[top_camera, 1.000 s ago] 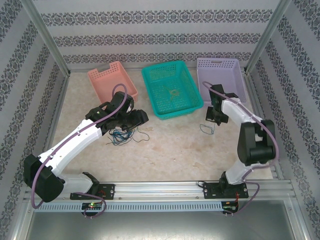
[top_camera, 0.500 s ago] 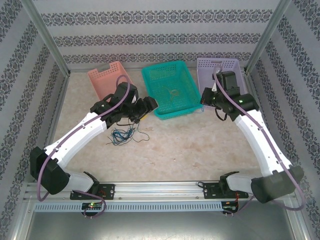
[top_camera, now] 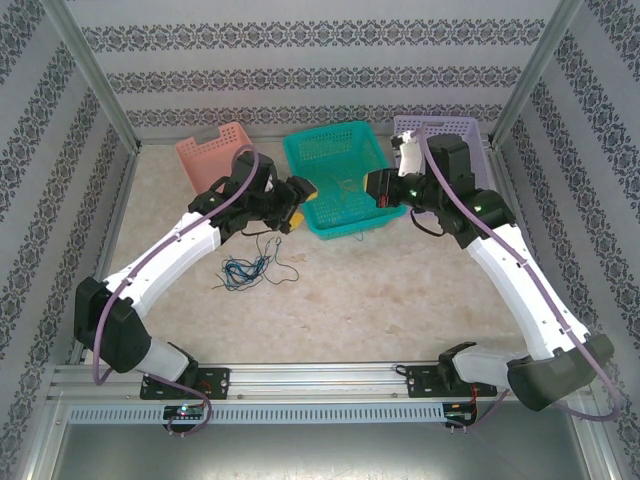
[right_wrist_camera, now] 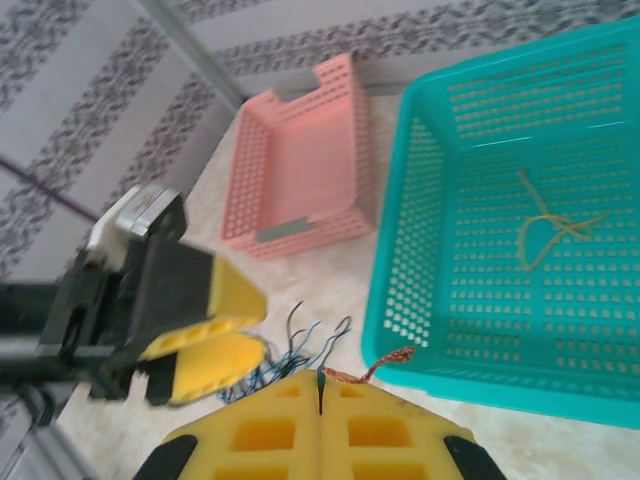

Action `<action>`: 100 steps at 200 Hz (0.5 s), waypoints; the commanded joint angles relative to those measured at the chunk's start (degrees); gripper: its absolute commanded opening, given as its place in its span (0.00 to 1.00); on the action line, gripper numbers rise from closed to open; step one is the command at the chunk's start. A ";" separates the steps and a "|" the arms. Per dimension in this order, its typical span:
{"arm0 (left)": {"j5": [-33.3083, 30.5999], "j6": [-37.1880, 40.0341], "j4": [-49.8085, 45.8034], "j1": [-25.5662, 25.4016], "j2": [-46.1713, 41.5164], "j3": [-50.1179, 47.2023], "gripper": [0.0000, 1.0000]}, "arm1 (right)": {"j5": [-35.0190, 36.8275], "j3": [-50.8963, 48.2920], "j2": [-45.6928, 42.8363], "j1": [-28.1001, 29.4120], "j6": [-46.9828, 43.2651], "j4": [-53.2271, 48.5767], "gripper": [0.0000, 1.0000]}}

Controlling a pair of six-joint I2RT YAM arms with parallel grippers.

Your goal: Untangle the cables

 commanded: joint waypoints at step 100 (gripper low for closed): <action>12.69 11.26 -2.77 -0.51 3.22 5.31 0.43 | -4.20 2.07 6.79 3.67 -4.16 1.86 0.00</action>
